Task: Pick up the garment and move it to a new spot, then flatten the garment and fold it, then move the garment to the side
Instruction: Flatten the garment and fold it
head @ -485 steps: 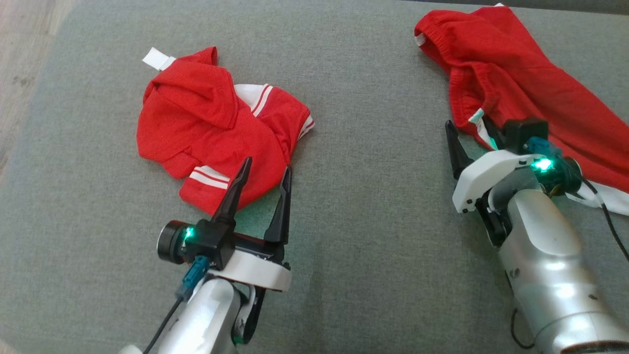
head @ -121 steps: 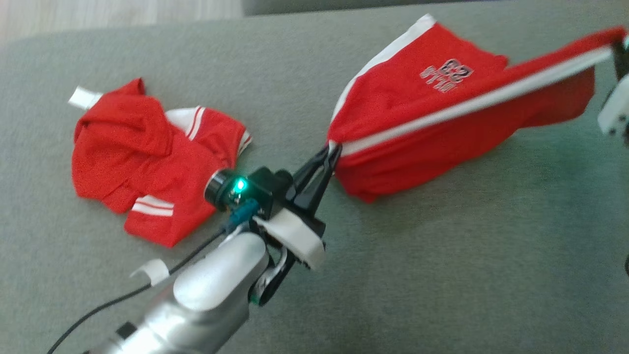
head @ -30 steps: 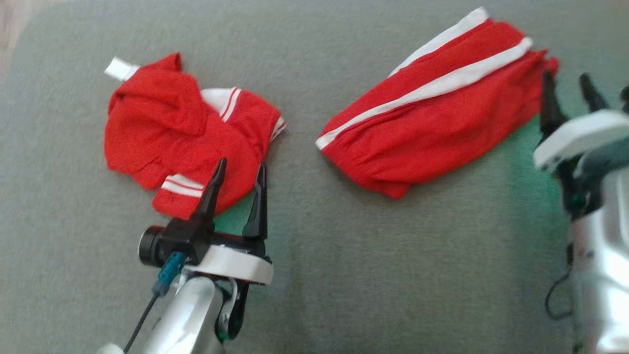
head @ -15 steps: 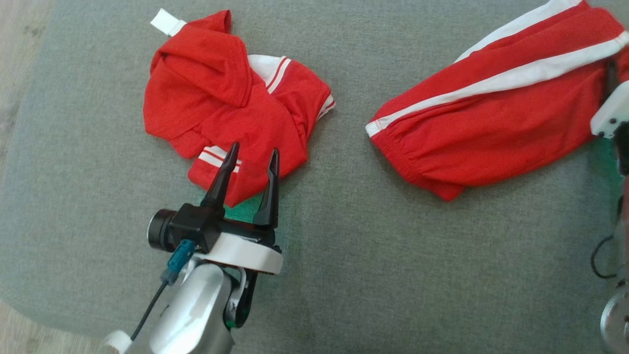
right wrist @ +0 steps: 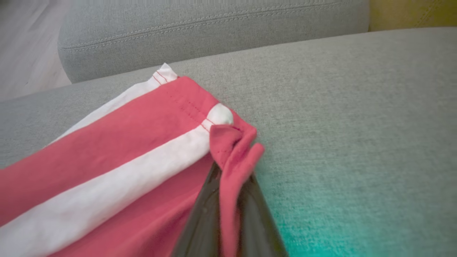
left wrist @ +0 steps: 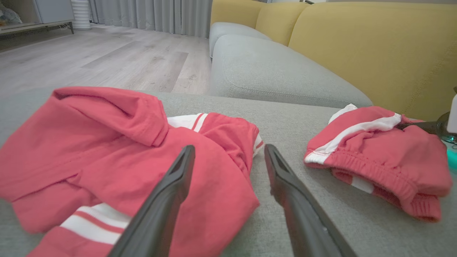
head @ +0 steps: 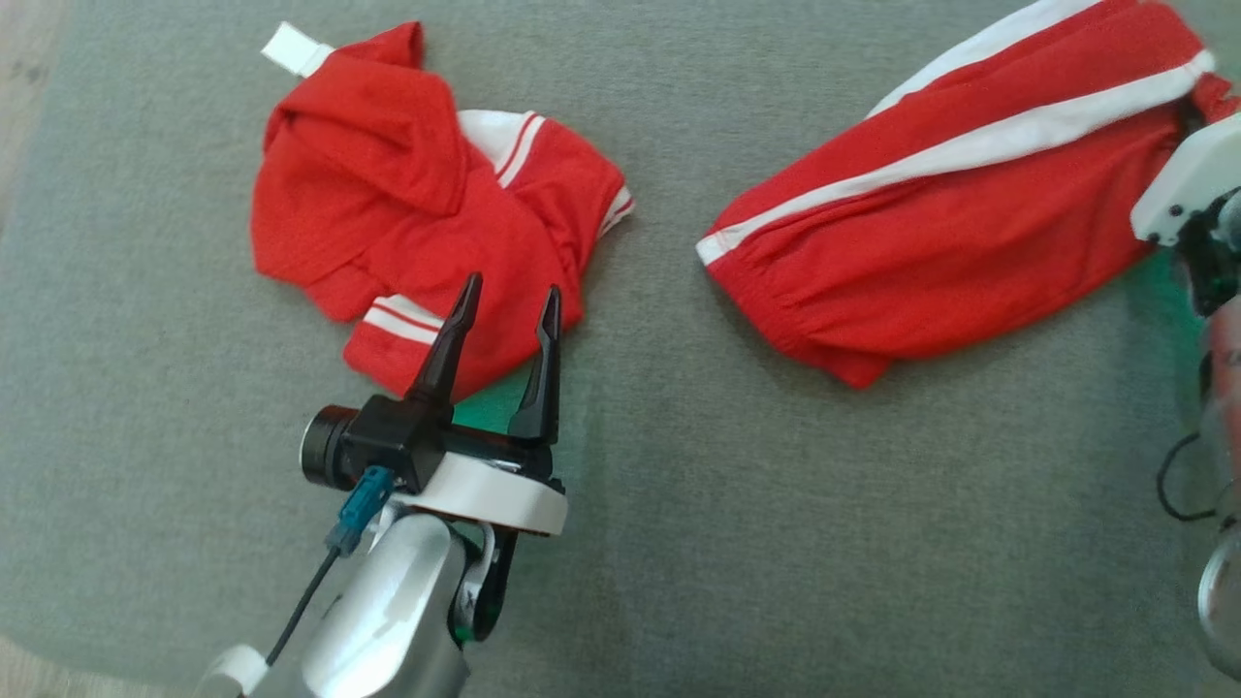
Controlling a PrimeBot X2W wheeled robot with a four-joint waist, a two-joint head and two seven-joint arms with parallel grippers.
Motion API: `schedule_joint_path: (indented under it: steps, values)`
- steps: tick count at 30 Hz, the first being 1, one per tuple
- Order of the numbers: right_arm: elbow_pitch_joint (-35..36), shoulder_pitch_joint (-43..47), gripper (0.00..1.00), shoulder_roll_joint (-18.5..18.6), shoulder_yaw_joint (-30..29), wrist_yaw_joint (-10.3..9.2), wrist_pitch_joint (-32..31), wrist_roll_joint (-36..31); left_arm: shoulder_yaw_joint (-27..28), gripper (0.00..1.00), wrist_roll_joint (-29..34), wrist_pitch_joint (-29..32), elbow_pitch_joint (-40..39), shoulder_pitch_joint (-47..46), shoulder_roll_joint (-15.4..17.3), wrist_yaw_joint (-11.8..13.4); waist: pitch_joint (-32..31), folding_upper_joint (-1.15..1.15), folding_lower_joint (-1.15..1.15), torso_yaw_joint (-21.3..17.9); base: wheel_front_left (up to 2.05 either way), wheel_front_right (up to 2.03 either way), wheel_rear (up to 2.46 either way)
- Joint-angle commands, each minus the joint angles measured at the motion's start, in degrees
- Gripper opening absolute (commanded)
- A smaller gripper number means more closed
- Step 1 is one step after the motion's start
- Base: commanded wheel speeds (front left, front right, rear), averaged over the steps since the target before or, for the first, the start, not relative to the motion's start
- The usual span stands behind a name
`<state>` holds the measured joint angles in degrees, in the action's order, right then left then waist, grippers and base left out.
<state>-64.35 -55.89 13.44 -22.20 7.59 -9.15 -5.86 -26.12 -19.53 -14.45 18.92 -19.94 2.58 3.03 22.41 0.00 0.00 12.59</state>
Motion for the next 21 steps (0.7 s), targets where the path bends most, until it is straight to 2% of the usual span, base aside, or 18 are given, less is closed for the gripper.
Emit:
schedule_joint_path:
  steps: [1, 10, 17, 21]
  values:
    - [0.8, -0.5, 0.0, 0.0, 1.5, -0.1, 1.4, 1.4, 1.5, 1.0, 0.1, -0.5, -1.5, -0.9, 0.3, 0.3, -0.8, 0.0, 0.0, -1.0, 0.0, 0.0, 0.0]
    - [1.7, 4.5, 0.0, 2.5, 5.1, -0.1, 5.9, 9.1, 2.3, 1.0, 2.0, -0.5, -0.9, 0.1, 0.3, 0.2, -4.7, 0.0, 0.0, -5.2, 0.0, 0.0, 0.0]
    - [5.3, 12.6, 0.0, 4.0, 3.7, -0.1, 6.2, 13.9, 3.3, 1.0, 2.5, -0.5, -0.6, 2.0, 0.3, 0.1, -8.1, 0.0, 0.0, -7.9, 0.0, 0.0, 0.0]
    - [8.4, 17.3, 0.0, 4.7, 0.6, -0.1, 6.3, 14.6, 3.8, 1.0, 2.7, -0.5, -0.4, 3.2, 0.3, -0.3, -9.6, 0.0, 0.0, -8.4, 0.0, 0.0, 0.0]
